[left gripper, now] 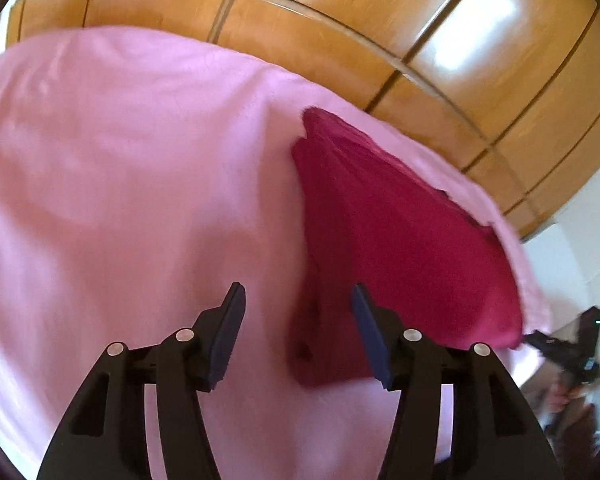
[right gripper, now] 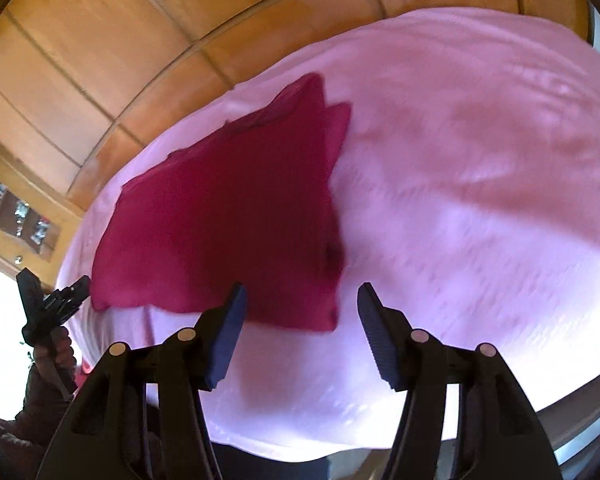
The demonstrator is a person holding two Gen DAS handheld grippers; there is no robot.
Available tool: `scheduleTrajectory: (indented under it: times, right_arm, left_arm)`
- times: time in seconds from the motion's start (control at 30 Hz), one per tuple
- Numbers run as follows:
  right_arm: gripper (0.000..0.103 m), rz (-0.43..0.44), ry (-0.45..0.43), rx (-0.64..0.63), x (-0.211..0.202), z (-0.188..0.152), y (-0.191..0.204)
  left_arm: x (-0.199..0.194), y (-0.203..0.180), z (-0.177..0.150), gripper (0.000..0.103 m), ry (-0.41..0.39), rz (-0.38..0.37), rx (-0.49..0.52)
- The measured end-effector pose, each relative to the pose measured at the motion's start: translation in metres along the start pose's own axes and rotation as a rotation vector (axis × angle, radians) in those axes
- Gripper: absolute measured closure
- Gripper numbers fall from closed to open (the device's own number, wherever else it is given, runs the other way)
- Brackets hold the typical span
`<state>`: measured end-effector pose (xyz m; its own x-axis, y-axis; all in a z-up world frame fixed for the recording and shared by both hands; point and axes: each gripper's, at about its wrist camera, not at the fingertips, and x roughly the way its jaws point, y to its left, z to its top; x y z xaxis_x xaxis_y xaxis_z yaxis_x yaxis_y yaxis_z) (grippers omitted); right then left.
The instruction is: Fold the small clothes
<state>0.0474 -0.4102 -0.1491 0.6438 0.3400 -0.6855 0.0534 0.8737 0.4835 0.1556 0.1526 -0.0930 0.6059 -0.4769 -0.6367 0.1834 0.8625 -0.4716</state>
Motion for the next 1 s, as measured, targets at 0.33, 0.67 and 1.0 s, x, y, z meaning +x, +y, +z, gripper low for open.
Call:
scheduleTrajectory:
  times: [0.33,0.67,1.0]
  right_arm:
    - [0.097,-0.121,-0.036,-0.068,-0.010,0.010,0.013]
    - [0.097,-0.186,0.039,-0.067,0.024,-0.005,-0.006]
    - [0.045,-0.183,-0.088,-0.198,-0.016,0.028,0.033]
  left_arm:
    - [0.019,-0.029,-0.005,0.095,0.033,0.032,0.142]
    - [0.022,-0.035,-0.017,0.097,0.055,0.119,0.274]
    - [-0.012,-0.061,0.008,0.096,-0.061,0.087,0.273]
